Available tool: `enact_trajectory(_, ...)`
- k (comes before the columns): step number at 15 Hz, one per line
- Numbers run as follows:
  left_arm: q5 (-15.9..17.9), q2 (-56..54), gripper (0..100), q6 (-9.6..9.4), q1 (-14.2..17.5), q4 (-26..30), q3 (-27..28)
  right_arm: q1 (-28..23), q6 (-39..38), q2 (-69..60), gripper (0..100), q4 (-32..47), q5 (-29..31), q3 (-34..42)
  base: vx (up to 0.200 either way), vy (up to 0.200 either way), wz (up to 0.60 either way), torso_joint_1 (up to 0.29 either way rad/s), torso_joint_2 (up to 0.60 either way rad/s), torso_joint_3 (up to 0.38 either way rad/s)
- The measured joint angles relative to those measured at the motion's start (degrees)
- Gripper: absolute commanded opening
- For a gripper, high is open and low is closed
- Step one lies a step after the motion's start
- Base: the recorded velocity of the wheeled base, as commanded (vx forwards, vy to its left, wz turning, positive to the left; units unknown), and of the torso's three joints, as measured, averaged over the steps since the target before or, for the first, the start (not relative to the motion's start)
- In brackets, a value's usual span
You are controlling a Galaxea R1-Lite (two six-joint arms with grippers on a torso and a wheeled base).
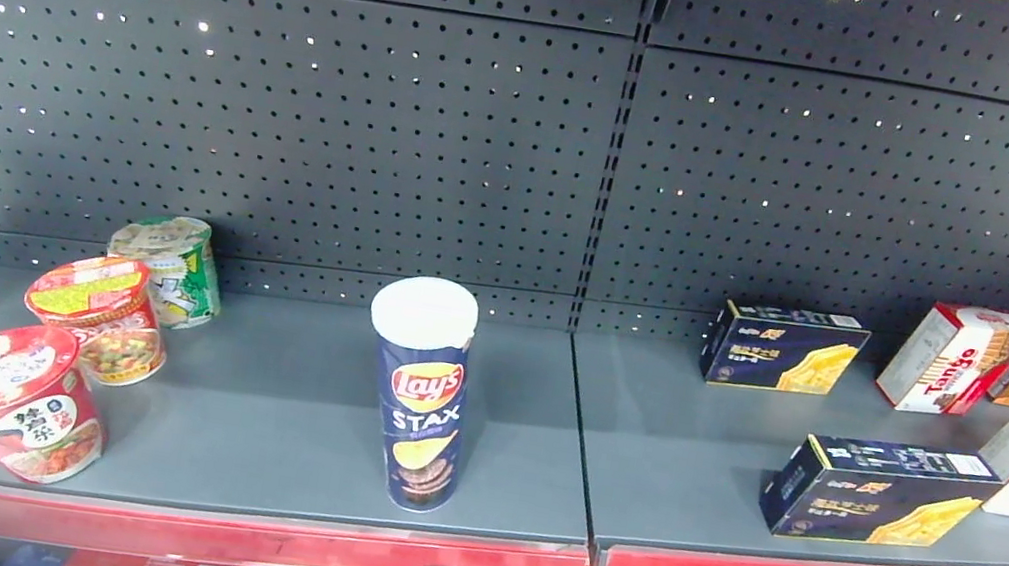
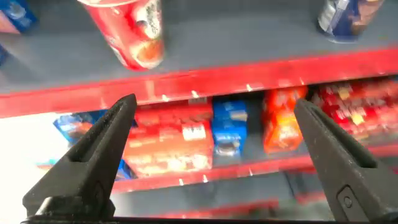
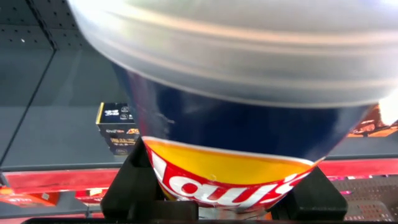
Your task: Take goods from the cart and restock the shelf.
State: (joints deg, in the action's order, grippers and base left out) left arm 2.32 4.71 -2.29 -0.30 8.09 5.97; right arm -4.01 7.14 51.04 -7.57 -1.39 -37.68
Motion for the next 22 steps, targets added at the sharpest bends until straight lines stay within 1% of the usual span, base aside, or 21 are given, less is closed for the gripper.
enact_trajectory(4, 0.15, -3.85, 100, 0.68, 0.44, -0.74, -1.27, 0.05, -0.39, -2.84, 0, 0.02, 0.02, 1.52, 0.000, 0.000, 0.00, 0.000, 0.00, 0.000)
enact_trajectory(6, -0.16, -4.38, 100, 0.29, 0.46, -2.68, -1.90, 0.21, -1.24, -3.55, 0, 0.05, -0.06, 1.41, 0.000, 0.000, 0.00, 0.000, 0.00, 0.000)
enact_trajectory(7, -0.73, -4.55, 100, 0.18, 0.46, -2.95, -2.23, 0.51, -1.56, -3.75, 0, 0.02, -0.06, 1.19, 0.000, 0.000, 0.00, 0.000, 0.00, 0.000)
enact_trajectory(8, -2.65, -4.61, 100, 0.11, 0.46, -3.80, -2.93, 0.85, -1.76, -3.94, 0, 0.02, -0.02, 1.08, 0.000, 0.000, 0.00, 0.000, 0.00, 0.000)
enact_trajectory(9, -5.22, -4.66, 100, 0.93, 0.46, -6.53, -4.11, 1.40, -1.82, -4.07, 0, 0.02, -0.05, 1.02, 0.000, 0.000, 0.00, 0.000, 0.00, 0.000)
enact_trajectory(10, -6.14, -4.68, 100, 1.87, 0.46, -7.96, -5.10, 1.76, -2.08, -4.24, 0, 0.00, -0.06, 0.98, 0.000, 0.000, 0.00, 0.000, 0.00, 0.000)
enact_trajectory(12, -6.11, -4.68, 100, 2.72, 0.46, -8.09, -5.67, 2.11, -2.80, -4.49, 0, -0.06, -0.46, 0.72, 0.000, 0.000, 0.00, 0.000, 0.00, 0.000)
enact_trajectory(13, -6.12, -4.68, 100, 4.17, 0.46, -8.14, -5.77, 2.67, -2.99, -4.57, 0, 0.00, -0.77, 0.45, 0.000, 0.000, 0.00, 0.000, 0.00, 0.000)
enact_trajectory(14, -6.14, -4.68, 100, 4.52, 0.46, -8.14, -5.84, 4.19, -3.07, -4.57, 0, -0.01, -0.96, -0.11, 0.000, 0.000, 0.00, 0.000, 0.00, 0.000)
enact_trajectory(19, -6.17, -4.66, 100, 4.58, 0.46, -8.17, -5.88, 15.49, -2.83, -2.34, 0, 0.05, -1.15, -3.74, 0.000, 0.000, 0.00, 0.000, 0.00, 0.000)
enact_trajectory(22, -6.17, -4.63, 100, 4.58, 0.46, -8.17, -5.88, 20.27, -2.77, -0.57, 0, 0.11, -1.15, -4.16, 0.000, 0.000, 0.00, 0.000, 0.00, 0.000)
